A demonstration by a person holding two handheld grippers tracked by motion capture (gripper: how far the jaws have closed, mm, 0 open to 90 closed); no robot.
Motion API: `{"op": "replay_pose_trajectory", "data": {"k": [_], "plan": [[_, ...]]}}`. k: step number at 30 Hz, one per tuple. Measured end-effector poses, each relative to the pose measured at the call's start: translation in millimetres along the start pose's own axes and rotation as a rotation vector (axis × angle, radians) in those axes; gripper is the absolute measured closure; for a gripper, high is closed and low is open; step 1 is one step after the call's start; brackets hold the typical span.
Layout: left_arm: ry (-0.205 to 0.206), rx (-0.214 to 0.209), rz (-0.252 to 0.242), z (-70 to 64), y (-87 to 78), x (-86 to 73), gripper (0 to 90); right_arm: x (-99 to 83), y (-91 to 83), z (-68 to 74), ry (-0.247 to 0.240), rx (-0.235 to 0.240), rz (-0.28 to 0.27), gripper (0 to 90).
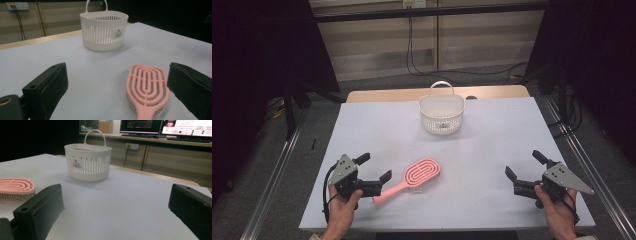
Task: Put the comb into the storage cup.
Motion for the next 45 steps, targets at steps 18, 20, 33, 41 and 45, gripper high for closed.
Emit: {"op": "replay_pose_trajectory", "data": {"k": [18,20,33,41,45], "plan": [[0.053,-0.096,0.115,-8.5,27.6,8.5,5.4,-0.9,0.6,0.3,0.001,0.002,0.005,0.0],[0.053,-0.105,0.123,-8.0,29.7,8.1,6.2,-0.7,0.2,0.2,-0.001,0.001,0.003,0.0],[0.082,-0.174,0.224,-15.3,49.7,10.6,4.8,-1.7,1.2,2.1,-0.008,0.010,0.008,0.0],[0.076,-0.251,0.293,-25.5,68.4,7.5,2.9,-3.2,1.8,2.2,-0.008,0.010,0.021,0.0],[0.069,-0.279,0.317,-30.1,75.7,6.9,4.2,-3.3,2.0,1.8,-0.008,0.012,0.022,0.0]]}}
Point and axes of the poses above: each handheld gripper's, and its own axes: y roughly forward along the jaws, x roughly out of its top, z roughly to its left, the point moved 7 cm from there along y, roughly forward along the jaws, and after that the axes turned 13 degrees about y, right-handed, at the moved point
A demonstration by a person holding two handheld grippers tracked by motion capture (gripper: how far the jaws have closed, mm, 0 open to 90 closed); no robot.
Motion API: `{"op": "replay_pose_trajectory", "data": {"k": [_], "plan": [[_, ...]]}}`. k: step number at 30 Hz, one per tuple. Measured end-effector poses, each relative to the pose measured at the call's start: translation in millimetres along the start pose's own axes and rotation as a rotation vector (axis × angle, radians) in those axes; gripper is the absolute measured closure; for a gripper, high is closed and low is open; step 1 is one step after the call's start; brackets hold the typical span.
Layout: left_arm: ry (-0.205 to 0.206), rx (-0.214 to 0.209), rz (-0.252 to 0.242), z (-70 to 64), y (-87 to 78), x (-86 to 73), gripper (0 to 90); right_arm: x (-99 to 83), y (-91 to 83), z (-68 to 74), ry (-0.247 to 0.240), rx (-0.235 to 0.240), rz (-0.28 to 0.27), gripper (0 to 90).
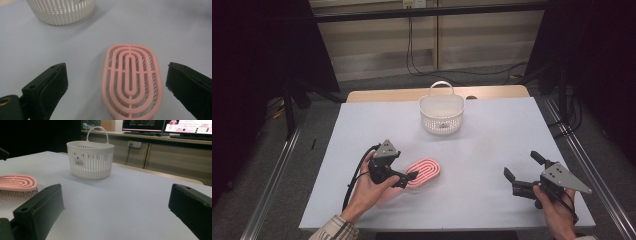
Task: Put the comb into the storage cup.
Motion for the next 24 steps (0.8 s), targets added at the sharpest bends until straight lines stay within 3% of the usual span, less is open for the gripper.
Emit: {"op": "replay_pose_trajectory", "data": {"k": [9,12,18,22,24], "plan": [[-0.010,-0.077,0.050,0.8,2.9,7.8,5.4,-0.1,0.2,0.7,-0.001,0.003,0.000,0.0],[0.019,-0.087,0.104,1.6,4.9,7.0,5.8,-0.3,0.2,0.8,-0.004,0.004,0.002,0.0],[0.024,-0.145,0.177,-1.2,9.0,6.9,7.7,-1.1,0.8,0.8,-0.008,0.010,0.007,0.0],[0.040,-0.120,0.214,2.1,13.7,4.0,6.4,-1.2,1.0,0.8,-0.007,0.011,0.007,0.0],[0.049,-0.131,0.235,2.9,16.7,3.4,6.4,-1.1,0.9,0.9,-0.008,0.010,0.007,0.0]]}}
Point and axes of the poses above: each handheld gripper's, and its own axes: y roughly forward along the jaws, x roughly out of its top, z roughly to its left, the point moved 7 cm from there along y, roughly forward along the jaws, and after that the axes turned 13 degrees about y, right-handed, at the moved point
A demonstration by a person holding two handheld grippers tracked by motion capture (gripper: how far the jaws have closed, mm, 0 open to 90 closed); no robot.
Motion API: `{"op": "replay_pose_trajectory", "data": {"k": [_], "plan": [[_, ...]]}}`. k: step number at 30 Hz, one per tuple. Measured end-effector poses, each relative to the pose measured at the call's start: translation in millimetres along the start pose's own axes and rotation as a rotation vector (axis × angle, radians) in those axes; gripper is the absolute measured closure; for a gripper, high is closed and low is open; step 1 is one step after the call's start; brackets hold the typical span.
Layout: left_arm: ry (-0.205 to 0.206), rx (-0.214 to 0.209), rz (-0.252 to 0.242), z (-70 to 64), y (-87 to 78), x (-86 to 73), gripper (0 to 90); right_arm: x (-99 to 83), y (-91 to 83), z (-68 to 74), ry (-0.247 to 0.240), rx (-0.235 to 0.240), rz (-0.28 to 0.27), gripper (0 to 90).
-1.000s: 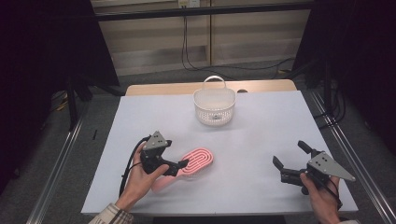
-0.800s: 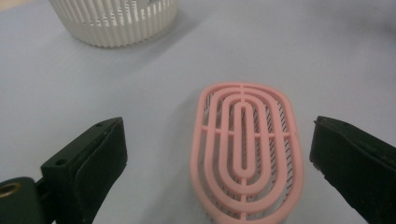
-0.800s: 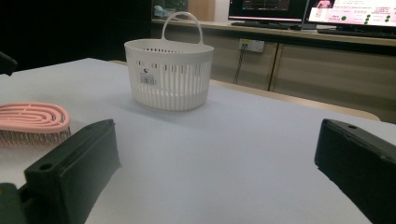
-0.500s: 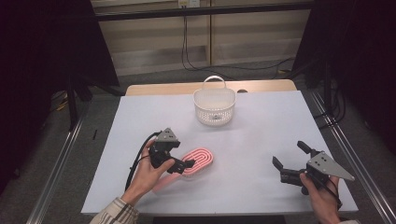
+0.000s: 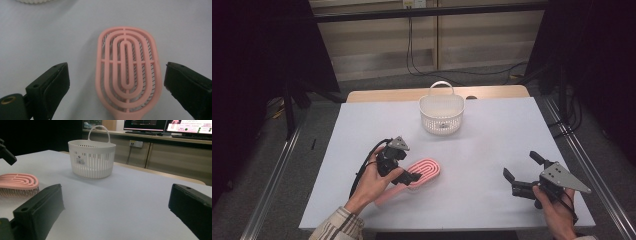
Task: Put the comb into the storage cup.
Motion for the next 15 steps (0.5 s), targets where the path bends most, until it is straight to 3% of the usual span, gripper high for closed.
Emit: {"op": "replay_pose_trajectory", "data": {"k": [5,8,14,15], "plan": [[0.020,-0.028,0.029,0.4,5.0,6.0,6.2,-0.2,0.4,0.5,0.000,0.002,0.001,0.0],[0.027,-0.024,0.040,-0.5,7.8,11.3,6.0,-0.2,0.3,0.2,-0.001,0.002,0.000,0.0],[0.059,-0.038,0.095,-1.5,13.1,9.5,5.0,0.1,-0.2,0.9,-0.003,0.004,-0.001,0.0],[0.029,-0.030,0.082,-3.4,16.0,10.4,4.7,-0.2,-0.2,0.8,-0.001,0.004,0.001,0.0]]}}
Point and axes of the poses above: each handheld gripper's, and its own axes: y roughly forward along the jaws, x roughly out of its top, z roughly to its left, the point moved 7 cm from there along y, roughly forward along the jaws, and after that the axes turned 13 degrees about y, right-handed, at the moved point
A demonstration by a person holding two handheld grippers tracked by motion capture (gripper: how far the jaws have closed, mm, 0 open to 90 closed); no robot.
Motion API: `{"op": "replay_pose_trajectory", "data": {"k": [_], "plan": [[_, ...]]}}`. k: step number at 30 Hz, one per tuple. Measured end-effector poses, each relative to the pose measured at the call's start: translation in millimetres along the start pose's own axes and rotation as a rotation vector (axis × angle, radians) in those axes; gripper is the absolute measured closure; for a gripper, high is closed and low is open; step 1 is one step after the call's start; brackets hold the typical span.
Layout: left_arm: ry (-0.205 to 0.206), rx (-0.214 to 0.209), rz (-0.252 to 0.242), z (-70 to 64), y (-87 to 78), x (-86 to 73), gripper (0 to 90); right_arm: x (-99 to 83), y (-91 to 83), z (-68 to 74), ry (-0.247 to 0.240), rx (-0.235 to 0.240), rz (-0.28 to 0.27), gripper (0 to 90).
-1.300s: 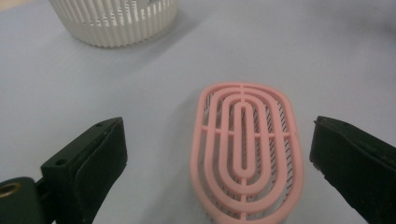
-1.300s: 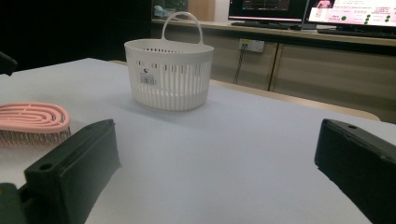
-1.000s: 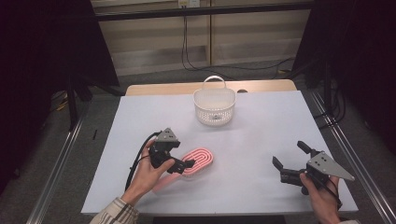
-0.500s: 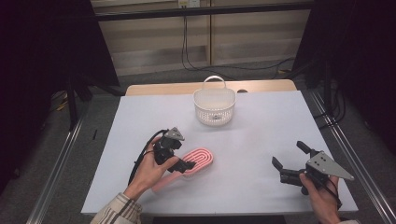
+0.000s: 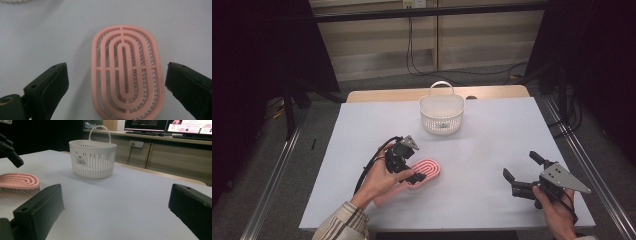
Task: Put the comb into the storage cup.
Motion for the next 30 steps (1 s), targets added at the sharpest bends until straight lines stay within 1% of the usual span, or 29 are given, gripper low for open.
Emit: {"op": "replay_pose_trajectory", "data": {"k": [1,2,3,4,5,6,7,8,10,13,14,15,16,17,19,20,21,22,23,24,25,26,27,28,29,30], "plan": [[0.019,0.001,0.010,1.4,0.2,-0.1,4.5,0.0,0.3,-0.2,-0.001,0.001,0.000,0.0],[0.014,-0.008,0.014,0.6,1.1,0.1,4.5,-0.1,0.5,-0.2,0.000,0.002,0.000,0.0],[-0.008,-0.011,-0.003,-1.5,2.8,1.6,4.6,-0.2,0.5,-0.2,-0.001,0.002,0.002,0.0],[0.023,-0.018,0.015,-0.5,2.1,0.9,4.7,-0.2,0.6,-0.2,-0.001,0.001,0.001,0.0],[0.023,-0.018,0.017,-1.2,2.9,1.4,5.3,0.0,0.3,-0.1,-0.002,0.001,0.000,0.0],[0.032,-0.018,0.030,-0.7,3.1,1.2,5.5,0.1,-0.2,-0.1,-0.007,-0.003,0.001,0.0],[0.003,-0.013,0.018,-2.5,5.0,2.8,5.2,0.4,-0.4,0.4,-0.010,0.001,-0.002,0.0],[0.034,-0.024,0.051,-1.4,4.6,0.9,5.1,0.6,-0.6,1.0,-0.013,0.005,-0.003,0.0],[0.041,-0.025,0.071,-0.7,5.6,-0.5,4.9,0.0,-0.5,1.8,-0.011,0.007,0.002,0.0],[0.037,-0.034,0.080,-1.4,6.5,-1.2,5.0,-0.1,-0.2,2.1,-0.014,0.009,0.002,0.0],[0.018,-0.031,0.070,-2.7,7.4,-0.4,5.0,-0.3,0.1,1.6,-0.013,0.006,0.003,0.0],[0.016,-0.034,0.067,-3.1,7.6,-0.4,4.9,-0.4,0.2,1.5,-0.011,0.005,0.004,0.0],[0.039,-0.040,0.088,-1.7,6.6,-2.0,4.7,-0.5,0.2,1.4,-0.011,0.004,0.005,0.0],[0.007,-0.031,0.072,-3.0,8.7,-1.1,4.8,-0.4,0.3,1.5,-0.012,0.005,0.004,0.0],[0.012,-0.039,0.083,-3.2,11.0,-1.9,4.4,-0.5,0.6,1.9,-0.012,0.008,0.004,0.0],[0.041,-0.049,0.105,-2.3,11.3,-3.1,4.4,-0.7,0.7,1.9,-0.012,0.008,0.005,0.0],[0.011,-0.039,0.089,-4.2,13.8,-1.3,4.5,-0.7,0.8,1.9,-0.012,0.008,0.005,0.0],[0.011,-0.038,0.093,-6.0,14.9,-0.7,4.9,-0.9,0.7,1.7,-0.012,0.006,0.008,0.0],[0.041,-0.053,0.113,-6.6,14.8,-1.9,5.2,-1.4,0.7,1.9,-0.008,0.007,0.012,0.0],[0.048,-0.069,0.118,-8.4,15.6,-2.3,4.6,-1.6,0.7,1.8,-0.009,0.008,0.013,0.0],[0.041,-0.075,0.110,-9.7,16.7,-1.7,4.5,-1.6,0.7,2.0,-0.009,0.009,0.013,0.0],[0.030,-0.074,0.104,-11.1,18.4,-1.4,6.1,-1.5,0.7,2.1,-0.010,0.009,0.012,0.0],[0.057,-0.068,0.131,-8.8,18.3,-2.8,7.7,-1.7,0.8,2.2,-0.010,0.010,0.013,0.0],[0.029,-0.050,0.109,-9.1,20.0,-1.6,7.7,-1.8,0.9,2.0,-0.012,0.010,0.014,0.0],[0.042,-0.049,0.136,-6.6,19.3,-3.6,8.8,-1.9,1.0,2.0,-0.011,0.008,0.014,0.0],[0.028,-0.048,0.142,-6.2,20.9,-4.0,9.7,-1.5,1.0,2.2,-0.011,0.010,0.012,0.0]]}}
Point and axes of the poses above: each handheld gripper's, and its own axes: y roughly forward along the jaws, x roughly out of its top, z roughly to its left, the point moved 7 cm from there along y, roughly forward along the jaws, and after that the axes turned 13 degrees about y, right-handed, at the moved point
